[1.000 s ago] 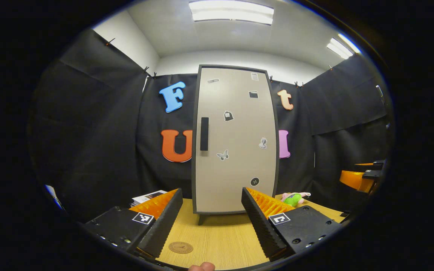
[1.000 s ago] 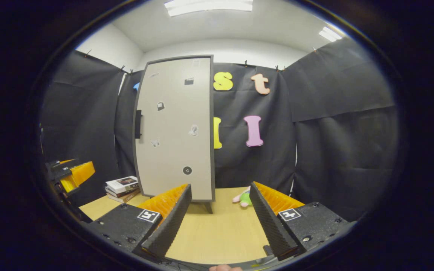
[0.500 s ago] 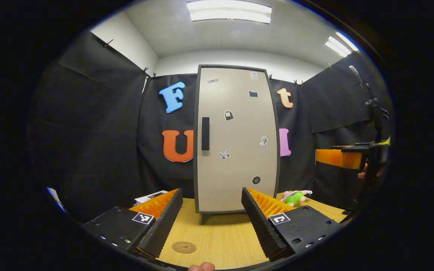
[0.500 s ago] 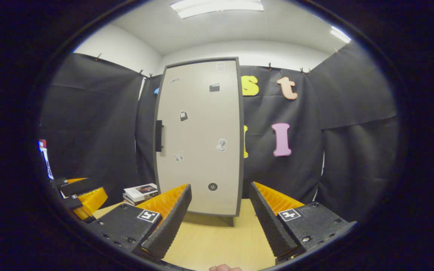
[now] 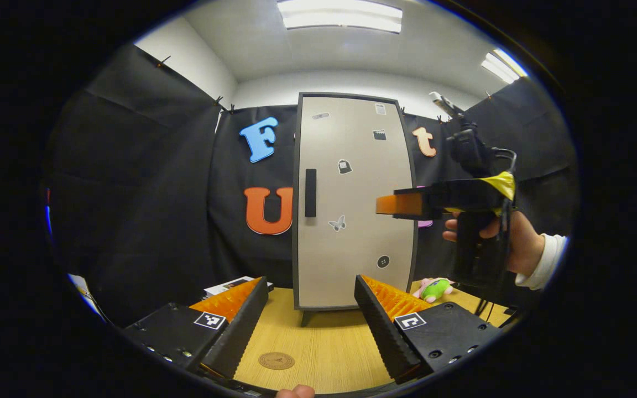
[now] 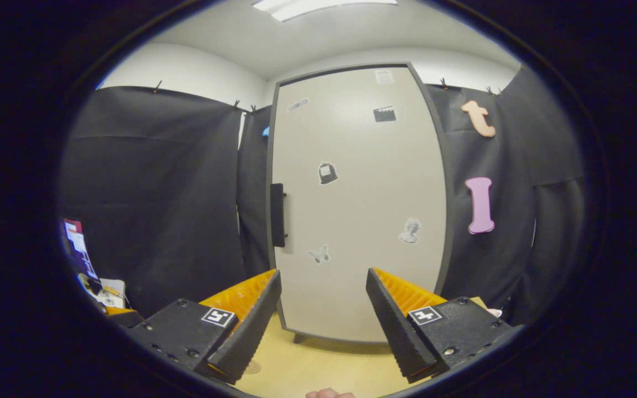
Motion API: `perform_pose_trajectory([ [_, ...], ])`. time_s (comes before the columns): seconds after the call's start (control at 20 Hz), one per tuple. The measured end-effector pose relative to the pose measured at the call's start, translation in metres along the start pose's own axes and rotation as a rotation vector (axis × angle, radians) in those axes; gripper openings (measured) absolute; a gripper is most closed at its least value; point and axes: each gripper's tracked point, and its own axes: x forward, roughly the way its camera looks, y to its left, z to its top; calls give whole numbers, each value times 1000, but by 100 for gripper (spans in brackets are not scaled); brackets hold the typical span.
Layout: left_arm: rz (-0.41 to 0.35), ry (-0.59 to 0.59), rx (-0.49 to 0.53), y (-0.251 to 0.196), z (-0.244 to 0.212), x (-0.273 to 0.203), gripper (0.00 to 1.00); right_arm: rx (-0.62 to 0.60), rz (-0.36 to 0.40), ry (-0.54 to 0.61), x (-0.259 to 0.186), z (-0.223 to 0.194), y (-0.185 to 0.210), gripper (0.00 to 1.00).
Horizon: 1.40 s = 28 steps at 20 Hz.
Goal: Open the cabinet door with the right hand, grasp the bottle in the cabinet with the left hand and place it on the coaster, then close the cabinet door with the right hand.
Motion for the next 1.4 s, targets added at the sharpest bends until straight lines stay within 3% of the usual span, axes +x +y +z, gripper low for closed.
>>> perform_pose_trajectory([
  [0.55, 32, 23, 9, 18, -3, -7, 95, -96, 38, -9, 132, 34, 62, 99],
  [0.85, 63, 24, 0, 33, -5, -3, 95, -81, 49, -1, 170, 41, 85, 94],
  [0.9, 69, 23, -3, 38, -6, -2, 95, -79, 52, -6, 173, 42, 87, 97],
  [1.05, 92, 26, -9, 47, -5, -4, 95, -94, 35, -20, 182, 45, 86, 83],
  [1.3, 124, 29, -26, 61, -7, -4, 95, -79, 12, 2, 194, 40, 87, 75],
  [1.4, 137, 28, -20, 67, -6, -6, 95, -70, -27, 1, 199, 40, 82, 63],
])
